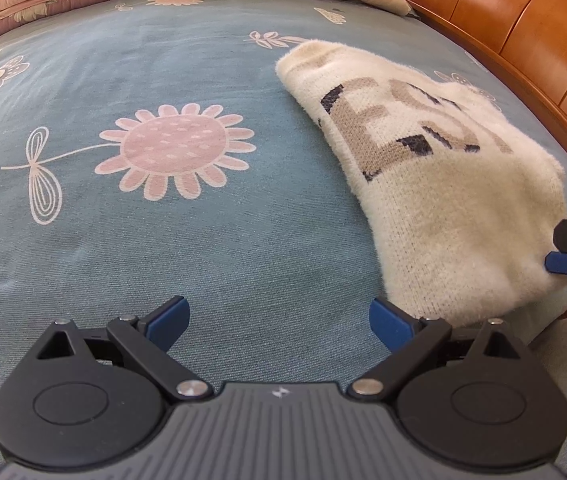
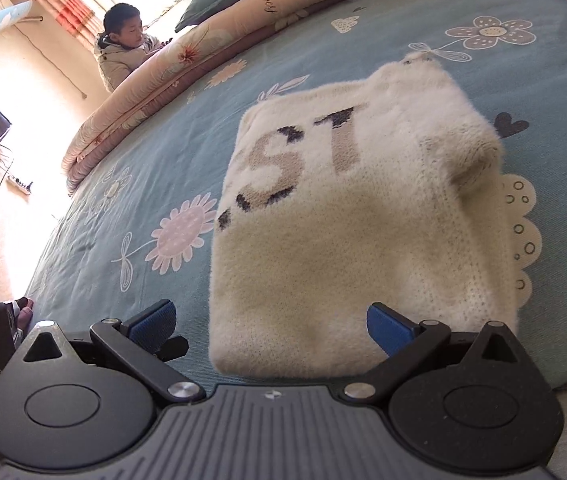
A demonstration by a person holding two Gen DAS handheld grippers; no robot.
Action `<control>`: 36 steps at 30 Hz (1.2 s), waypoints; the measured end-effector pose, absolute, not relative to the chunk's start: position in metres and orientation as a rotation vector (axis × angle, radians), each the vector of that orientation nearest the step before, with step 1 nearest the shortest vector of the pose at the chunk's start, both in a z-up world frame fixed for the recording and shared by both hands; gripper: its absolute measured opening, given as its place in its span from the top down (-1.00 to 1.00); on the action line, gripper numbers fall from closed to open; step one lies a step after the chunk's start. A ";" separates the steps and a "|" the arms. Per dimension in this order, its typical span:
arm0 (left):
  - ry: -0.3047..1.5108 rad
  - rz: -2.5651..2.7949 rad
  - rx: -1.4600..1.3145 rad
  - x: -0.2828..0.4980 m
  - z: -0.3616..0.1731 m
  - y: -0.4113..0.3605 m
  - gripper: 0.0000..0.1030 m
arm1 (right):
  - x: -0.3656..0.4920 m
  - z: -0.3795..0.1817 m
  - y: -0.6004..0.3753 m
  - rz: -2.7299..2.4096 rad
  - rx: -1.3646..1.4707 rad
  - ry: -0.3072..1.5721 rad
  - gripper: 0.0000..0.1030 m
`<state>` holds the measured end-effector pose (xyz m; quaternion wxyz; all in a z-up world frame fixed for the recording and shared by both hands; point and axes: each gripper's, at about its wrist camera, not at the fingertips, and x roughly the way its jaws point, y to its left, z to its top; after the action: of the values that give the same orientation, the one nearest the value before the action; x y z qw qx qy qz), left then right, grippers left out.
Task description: Fold clothes
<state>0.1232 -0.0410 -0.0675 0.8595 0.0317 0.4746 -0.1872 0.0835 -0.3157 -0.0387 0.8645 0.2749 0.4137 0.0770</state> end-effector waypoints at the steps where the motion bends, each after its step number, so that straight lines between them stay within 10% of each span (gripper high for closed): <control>1: 0.996 -0.395 0.069 0.123 -0.067 -0.042 -0.87 | 0.082 -0.044 -0.323 0.132 0.595 0.879 -1.00; 36: 0.943 -0.647 0.267 0.082 -0.065 -0.158 -0.94 | 0.035 -0.047 -0.395 0.043 0.774 0.705 -1.00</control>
<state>0.0821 -0.1578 -0.0648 0.8326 0.1258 0.4448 -0.3050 0.0354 -0.3952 -0.0470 0.8659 0.3694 0.3367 0.0205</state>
